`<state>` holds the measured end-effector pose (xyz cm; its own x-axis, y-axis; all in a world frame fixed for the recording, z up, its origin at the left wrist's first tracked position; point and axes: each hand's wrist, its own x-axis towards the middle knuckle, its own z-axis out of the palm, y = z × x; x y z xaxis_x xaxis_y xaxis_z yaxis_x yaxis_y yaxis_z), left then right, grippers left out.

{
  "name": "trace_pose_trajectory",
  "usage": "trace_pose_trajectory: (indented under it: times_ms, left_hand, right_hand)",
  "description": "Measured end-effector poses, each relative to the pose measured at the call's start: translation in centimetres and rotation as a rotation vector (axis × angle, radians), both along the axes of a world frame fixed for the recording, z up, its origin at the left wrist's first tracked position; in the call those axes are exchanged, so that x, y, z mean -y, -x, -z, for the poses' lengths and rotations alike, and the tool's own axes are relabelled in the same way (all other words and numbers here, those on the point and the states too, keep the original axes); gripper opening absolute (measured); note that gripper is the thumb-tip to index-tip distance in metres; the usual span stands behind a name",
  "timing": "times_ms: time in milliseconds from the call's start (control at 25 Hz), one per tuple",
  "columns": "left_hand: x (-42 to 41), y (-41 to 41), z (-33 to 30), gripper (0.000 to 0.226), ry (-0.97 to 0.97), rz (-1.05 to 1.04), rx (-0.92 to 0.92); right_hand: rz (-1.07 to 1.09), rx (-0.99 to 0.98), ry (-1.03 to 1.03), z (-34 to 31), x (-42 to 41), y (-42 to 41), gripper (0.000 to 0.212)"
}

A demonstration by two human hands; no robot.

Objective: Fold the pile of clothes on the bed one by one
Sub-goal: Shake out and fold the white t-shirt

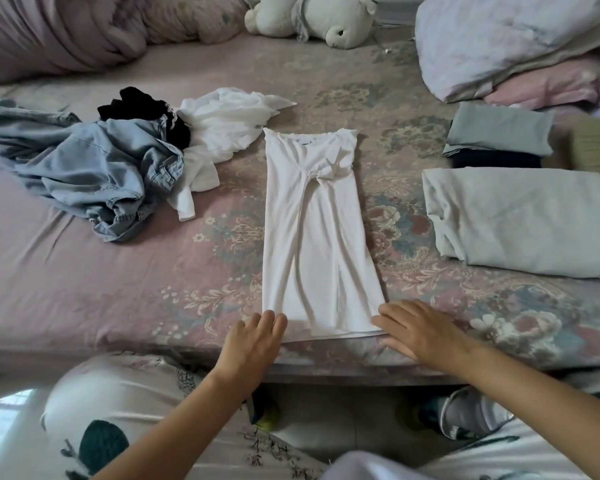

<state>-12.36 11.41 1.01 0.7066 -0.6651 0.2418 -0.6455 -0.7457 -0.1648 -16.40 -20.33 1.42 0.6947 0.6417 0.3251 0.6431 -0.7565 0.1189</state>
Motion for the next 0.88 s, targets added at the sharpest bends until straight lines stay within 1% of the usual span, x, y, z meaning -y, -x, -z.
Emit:
trace_pose_trajectory:
  times_ms: [40, 80, 160, 280, 360, 440, 480, 520, 600, 680, 720, 760, 840, 880]
  left_hand:
    - [-0.1, -0.3, 0.2, 0.044, 0.021, 0.009, 0.046]
    - [-0.1, -0.5, 0.4, 0.042, 0.045, 0.010, 0.083]
    - [0.3, -1.0, 0.6, 0.048, 0.057, 0.023, 0.116]
    - [0.6, -1.7, 1.1, 0.053, 0.012, 0.029, 0.098]
    - [0.8, -1.9, 1.0, 0.063, -0.004, -0.019, 0.000]
    - [1.4, -1.2, 0.5, 0.070, -0.003, -0.069, -0.055]
    - [2.2, -0.7, 0.1, 0.067, 0.022, -0.059, -0.056]
    - [3.4, -0.3, -0.3, 0.060, 0.070, -0.017, -0.059]
    - [6.1, 0.3, -1.1, 0.047, 0.201, 0.098, -0.097]
    - [8.2, 0.1, -1.1, 0.036, 0.295, 0.168, -0.147]
    - [8.9, -0.1, -1.0, 0.034, 0.284, 0.184, -0.163]
    - [9.3, -0.4, -1.0, 0.035, 0.233, 0.192, -0.174]
    - [9.5, -0.4, -1.3, 0.040, 0.145, 0.183, -0.190]
    - [9.6, -0.1, -1.5, 0.042, 0.152, 0.168, -0.194]
  right_hand:
    - [0.025, 0.024, -0.003, 0.0, -0.1, -0.2, 0.037]
    - [0.050, 0.043, -0.004, 0.0, -0.4, -0.5, 0.042]
    - [0.089, 0.050, -0.002, 0.7, -1.7, -0.8, 0.048]
    - [0.145, 0.063, -0.023, 1.3, -3.7, -1.2, 0.047]
    - [0.151, 0.088, -0.011, 1.0, -4.2, -1.5, 0.041]
    - [0.142, 0.131, -0.011, 1.1, -4.1, -1.4, 0.026]
    - [0.147, 0.145, -0.011, 1.2, -3.9, -1.2, 0.021]
    - [0.158, 0.150, -0.009, 1.3, -3.6, -0.7, 0.023]
    - [0.216, 0.140, -0.024, 1.5, -3.1, 0.2, 0.030]
    - [0.326, 0.102, -0.101, 1.2, -2.7, 0.7, 0.039]
    - [0.367, 0.078, -0.146, 1.1, -2.6, 0.6, 0.043]
    - [0.381, 0.061, -0.184, 0.9, -2.7, 0.6, 0.046]
    - [0.367, 0.043, -0.233, 0.5, -2.9, 0.7, 0.048]
    - [0.364, 0.042, -0.250, 0.2, -2.9, 0.8, 0.049]
